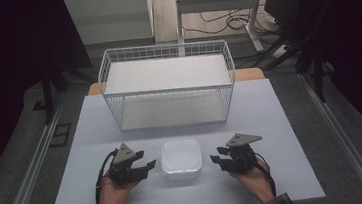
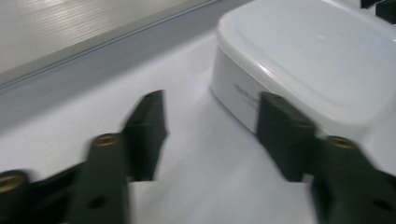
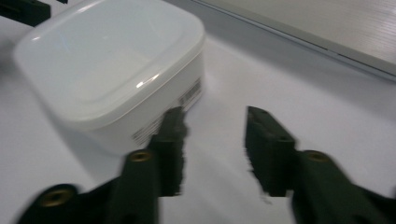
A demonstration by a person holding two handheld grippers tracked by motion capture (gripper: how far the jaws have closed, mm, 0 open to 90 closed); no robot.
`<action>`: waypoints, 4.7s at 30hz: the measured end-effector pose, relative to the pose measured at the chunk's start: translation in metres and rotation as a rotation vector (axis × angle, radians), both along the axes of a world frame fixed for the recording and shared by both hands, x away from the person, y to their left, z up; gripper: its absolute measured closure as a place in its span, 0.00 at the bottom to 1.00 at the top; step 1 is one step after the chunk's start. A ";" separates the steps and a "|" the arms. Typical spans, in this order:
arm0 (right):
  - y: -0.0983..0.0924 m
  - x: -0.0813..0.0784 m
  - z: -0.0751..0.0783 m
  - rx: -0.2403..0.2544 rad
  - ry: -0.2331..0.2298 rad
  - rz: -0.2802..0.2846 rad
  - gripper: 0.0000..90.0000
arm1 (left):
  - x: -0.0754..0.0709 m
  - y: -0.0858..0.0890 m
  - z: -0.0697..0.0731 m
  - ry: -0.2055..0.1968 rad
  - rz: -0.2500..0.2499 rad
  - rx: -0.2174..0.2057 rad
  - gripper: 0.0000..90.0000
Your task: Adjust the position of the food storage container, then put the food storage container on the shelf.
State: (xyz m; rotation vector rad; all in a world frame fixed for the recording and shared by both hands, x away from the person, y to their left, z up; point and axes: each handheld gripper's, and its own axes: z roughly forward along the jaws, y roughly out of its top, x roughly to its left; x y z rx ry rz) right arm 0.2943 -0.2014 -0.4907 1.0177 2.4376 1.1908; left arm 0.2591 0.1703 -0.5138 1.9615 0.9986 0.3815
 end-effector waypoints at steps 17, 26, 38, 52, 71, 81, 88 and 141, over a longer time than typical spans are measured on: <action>0.004 -0.011 0.002 0.023 0.099 0.018 0.28 | -0.008 0.001 0.008 0.035 -0.046 -0.045 0.12; 0.017 -0.003 0.013 0.093 0.076 0.047 0.28 | 0.009 -0.018 0.021 0.013 -0.099 -0.061 0.15; 0.056 0.024 0.002 0.069 0.123 0.089 0.17 | 0.037 -0.044 0.007 0.063 -0.143 -0.056 0.16; 0.035 0.001 0.007 0.113 0.203 0.071 0.61 | 0.010 -0.039 0.009 0.152 -0.147 -0.131 0.45; 0.031 -0.006 0.018 0.136 0.129 0.008 0.88 | 0.005 -0.029 0.018 0.137 -0.032 -0.192 0.87; 0.027 0.008 0.028 0.141 0.074 -0.007 0.87 | 0.019 -0.031 0.035 0.084 -0.054 -0.196 0.89; 0.030 0.026 0.036 0.151 0.051 -0.024 0.87 | 0.039 -0.028 0.045 0.065 -0.056 -0.209 0.89; 0.060 0.130 0.024 0.123 0.035 -0.161 0.78 | 0.139 -0.027 0.020 0.062 0.052 -0.217 0.79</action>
